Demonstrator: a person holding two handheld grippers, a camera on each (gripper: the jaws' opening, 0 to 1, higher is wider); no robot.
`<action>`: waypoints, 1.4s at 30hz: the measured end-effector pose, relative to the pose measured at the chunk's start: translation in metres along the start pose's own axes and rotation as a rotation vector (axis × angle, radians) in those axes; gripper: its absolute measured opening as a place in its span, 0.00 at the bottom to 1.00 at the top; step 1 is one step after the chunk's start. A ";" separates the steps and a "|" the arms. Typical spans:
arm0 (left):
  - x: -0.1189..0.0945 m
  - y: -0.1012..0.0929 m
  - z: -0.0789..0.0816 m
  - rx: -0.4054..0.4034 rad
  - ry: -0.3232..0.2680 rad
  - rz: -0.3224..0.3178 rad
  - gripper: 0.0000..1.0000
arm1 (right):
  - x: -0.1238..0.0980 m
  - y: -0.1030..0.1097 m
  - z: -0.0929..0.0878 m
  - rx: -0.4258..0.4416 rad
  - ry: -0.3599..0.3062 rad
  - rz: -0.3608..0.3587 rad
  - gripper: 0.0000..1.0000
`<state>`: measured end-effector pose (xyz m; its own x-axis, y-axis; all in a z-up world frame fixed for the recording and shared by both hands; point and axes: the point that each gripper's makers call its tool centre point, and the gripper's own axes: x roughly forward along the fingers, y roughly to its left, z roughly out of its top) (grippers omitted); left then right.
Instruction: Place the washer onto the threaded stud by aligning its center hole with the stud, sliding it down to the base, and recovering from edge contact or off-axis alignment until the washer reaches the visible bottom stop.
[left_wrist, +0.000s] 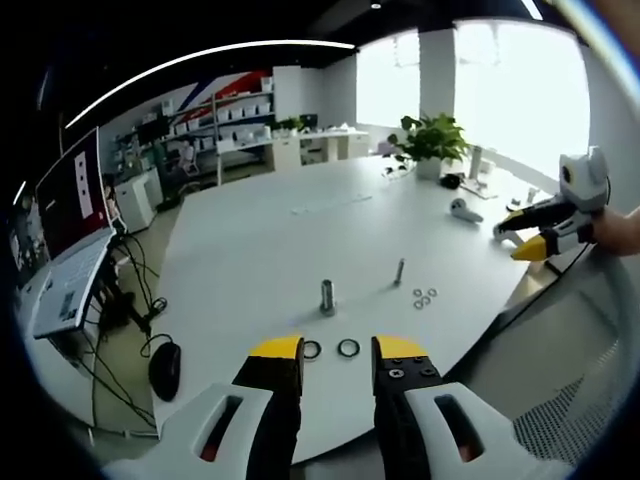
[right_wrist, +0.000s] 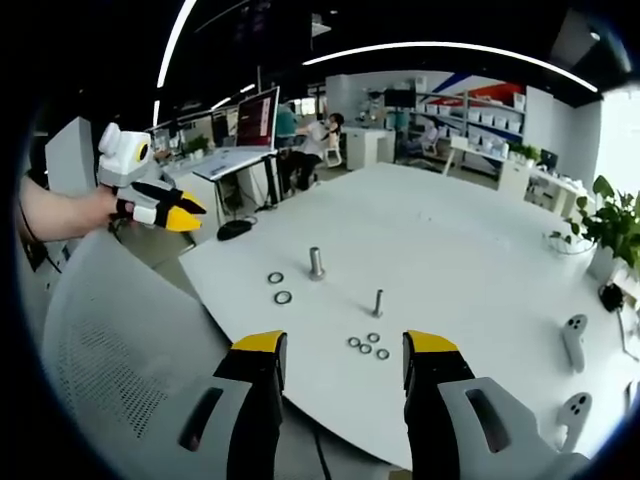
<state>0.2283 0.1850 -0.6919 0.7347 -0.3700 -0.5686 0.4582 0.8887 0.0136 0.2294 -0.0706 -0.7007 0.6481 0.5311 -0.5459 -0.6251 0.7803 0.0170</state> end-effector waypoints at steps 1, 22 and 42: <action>0.000 0.001 -0.001 0.000 0.005 0.007 0.25 | 0.000 0.001 0.000 -0.001 0.001 0.004 0.49; 0.011 0.006 -0.022 -0.097 0.140 -0.020 0.27 | -0.002 0.001 0.004 0.015 -0.026 0.015 0.46; 0.068 0.035 -0.049 -0.149 0.283 -0.046 0.31 | 0.001 0.002 -0.001 -0.003 0.002 0.020 0.48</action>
<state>0.2701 0.2045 -0.7702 0.5369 -0.3395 -0.7723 0.3942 0.9103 -0.1261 0.2282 -0.0691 -0.7018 0.6345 0.5459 -0.5472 -0.6391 0.7687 0.0259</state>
